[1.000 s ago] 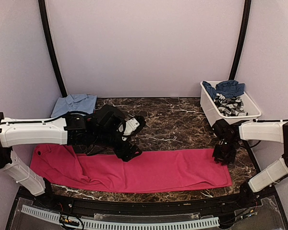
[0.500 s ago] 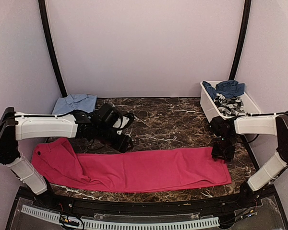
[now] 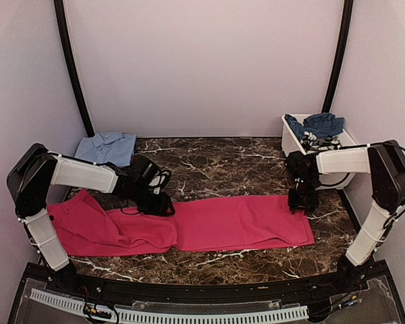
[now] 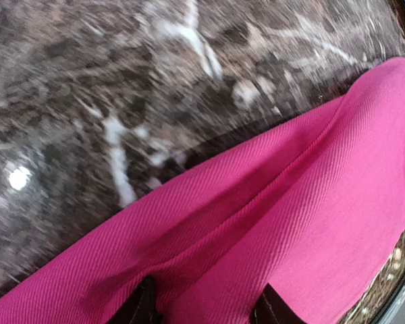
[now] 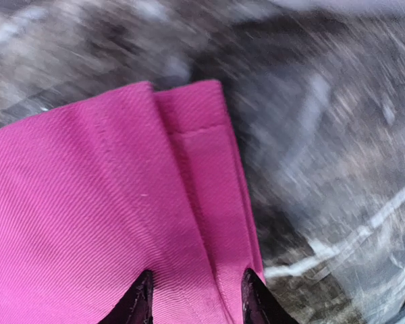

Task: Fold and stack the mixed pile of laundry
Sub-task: Move the rectangle-folded trousers to the center of the board.

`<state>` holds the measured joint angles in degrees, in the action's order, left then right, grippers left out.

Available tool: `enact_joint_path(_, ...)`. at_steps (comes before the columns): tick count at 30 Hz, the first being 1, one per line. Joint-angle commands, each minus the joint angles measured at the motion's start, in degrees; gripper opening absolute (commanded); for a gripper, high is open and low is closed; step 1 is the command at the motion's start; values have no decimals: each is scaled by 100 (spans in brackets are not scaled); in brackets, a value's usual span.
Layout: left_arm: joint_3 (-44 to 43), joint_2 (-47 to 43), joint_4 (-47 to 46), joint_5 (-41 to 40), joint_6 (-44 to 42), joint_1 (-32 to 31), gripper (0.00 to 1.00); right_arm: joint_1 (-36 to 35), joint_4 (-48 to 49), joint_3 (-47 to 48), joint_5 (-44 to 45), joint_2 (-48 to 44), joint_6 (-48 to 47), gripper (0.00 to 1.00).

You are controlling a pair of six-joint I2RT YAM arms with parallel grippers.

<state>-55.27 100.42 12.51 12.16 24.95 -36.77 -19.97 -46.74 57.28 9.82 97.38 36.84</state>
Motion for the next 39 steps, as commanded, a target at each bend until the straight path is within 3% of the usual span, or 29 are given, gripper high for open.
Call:
enact_joint_path(1,120,582,414,-530,73,778,45,30,929,411,-648,695,-543,40)
enact_joint_path(11,-809,782,1002,-932,-308,1312,46,64,1122,817,-1326,597,-1343,38)
enact_joint_path(21,-776,706,1018,-789,-294,1313,47,55,1289,554,-1666,438,-1361,21)
enact_joint_path(28,-786,685,994,-721,-313,1313,48,34,1280,487,-1502,771,-1364,23)
enact_joint_path(33,-791,696,941,-704,-324,1313,49,-250,1182,490,-1166,696,-1398,7)
enact_joint_path(39,-754,763,897,-656,-323,1313,50,-391,1044,624,-1002,914,-1399,0)
